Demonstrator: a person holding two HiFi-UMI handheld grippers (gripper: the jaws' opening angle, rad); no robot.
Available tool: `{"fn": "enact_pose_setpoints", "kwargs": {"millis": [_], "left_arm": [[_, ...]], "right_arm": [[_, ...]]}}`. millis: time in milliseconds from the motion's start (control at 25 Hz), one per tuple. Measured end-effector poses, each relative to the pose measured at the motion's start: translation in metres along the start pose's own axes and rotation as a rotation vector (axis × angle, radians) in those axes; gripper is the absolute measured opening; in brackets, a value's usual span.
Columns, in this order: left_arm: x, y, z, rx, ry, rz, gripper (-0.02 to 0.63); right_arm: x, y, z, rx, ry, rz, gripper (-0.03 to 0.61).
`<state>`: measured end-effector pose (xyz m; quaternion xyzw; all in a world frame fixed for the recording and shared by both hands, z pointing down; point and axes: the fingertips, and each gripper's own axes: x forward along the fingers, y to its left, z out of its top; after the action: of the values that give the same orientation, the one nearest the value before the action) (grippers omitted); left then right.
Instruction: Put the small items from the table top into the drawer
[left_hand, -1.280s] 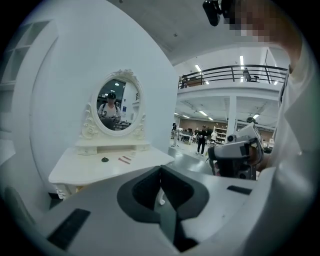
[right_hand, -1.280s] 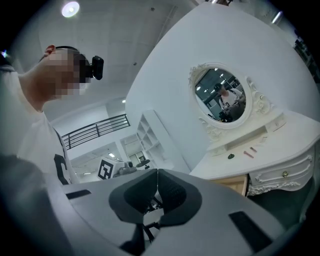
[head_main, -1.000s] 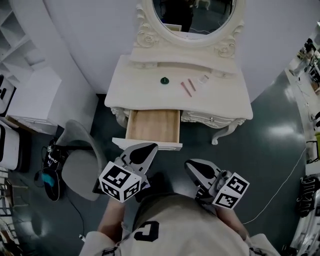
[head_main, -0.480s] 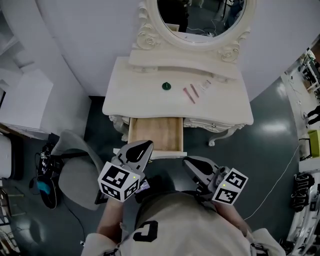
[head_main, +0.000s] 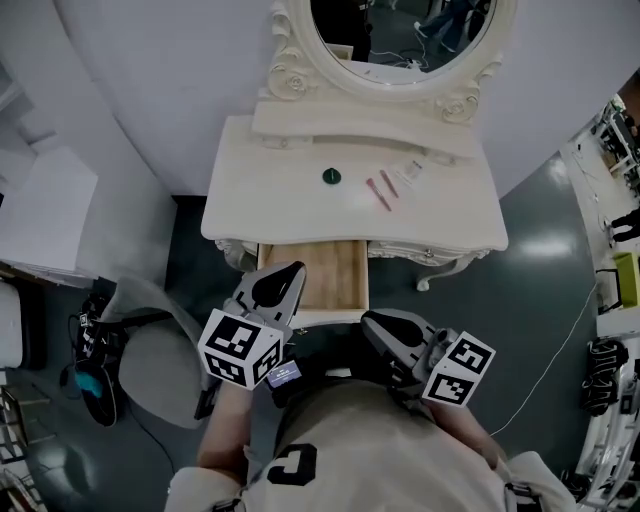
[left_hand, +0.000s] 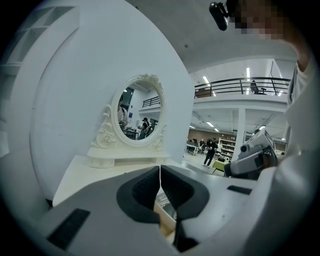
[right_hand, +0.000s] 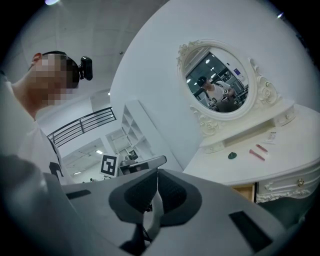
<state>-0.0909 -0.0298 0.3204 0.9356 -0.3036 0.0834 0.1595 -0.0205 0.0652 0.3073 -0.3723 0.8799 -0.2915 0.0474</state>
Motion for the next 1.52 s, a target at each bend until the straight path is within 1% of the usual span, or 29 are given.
{"fn": "enact_pose_setpoints", "kwargs": {"millis": [120, 280, 520, 640, 880, 920, 1000, 1040, 1280, 1440, 1520], "left_arm": [[0.013, 0.004, 0.003, 0.002, 0.009, 0.021, 0.057], [0.046, 0.009, 0.006, 0.018, 0.014, 0.067, 0.057], [0.091, 0.017, 0.004, 0.005, 0.070, 0.117, 0.058], [0.116, 0.022, 0.003, -0.003, 0.089, 0.139, 0.058], [0.165, 0.040, -0.003, 0.003, 0.126, 0.202, 0.060], [0.174, 0.044, -0.005, 0.000, 0.132, 0.207, 0.067], [0.192, 0.051, -0.011, -0.007, 0.152, 0.210, 0.136], [0.200, 0.054, -0.013, -0.009, 0.161, 0.213, 0.149], [0.243, 0.084, -0.037, 0.010, 0.234, 0.255, 0.183], [0.271, 0.118, -0.054, 0.064, 0.262, 0.330, 0.186], [0.283, 0.132, -0.066, 0.075, 0.286, 0.356, 0.186]], "right_arm": [[0.005, -0.008, 0.004, 0.004, 0.015, 0.023, 0.028], [0.010, -0.033, 0.015, 0.039, 0.013, 0.057, 0.028], [0.020, -0.065, 0.031, 0.066, 0.046, 0.134, 0.028], [0.018, -0.085, 0.037, 0.083, 0.061, 0.156, 0.028], [0.012, -0.118, 0.036, 0.148, 0.086, 0.192, 0.028], [0.012, -0.122, 0.037, 0.155, 0.089, 0.198, 0.028], [0.011, -0.130, 0.038, 0.169, 0.091, 0.210, 0.028], [0.010, -0.134, 0.039, 0.174, 0.091, 0.216, 0.028], [0.006, -0.157, 0.039, 0.206, 0.103, 0.228, 0.028], [0.006, -0.171, 0.042, 0.214, 0.114, 0.236, 0.028], [0.007, -0.176, 0.043, 0.213, 0.114, 0.240, 0.028]]}}
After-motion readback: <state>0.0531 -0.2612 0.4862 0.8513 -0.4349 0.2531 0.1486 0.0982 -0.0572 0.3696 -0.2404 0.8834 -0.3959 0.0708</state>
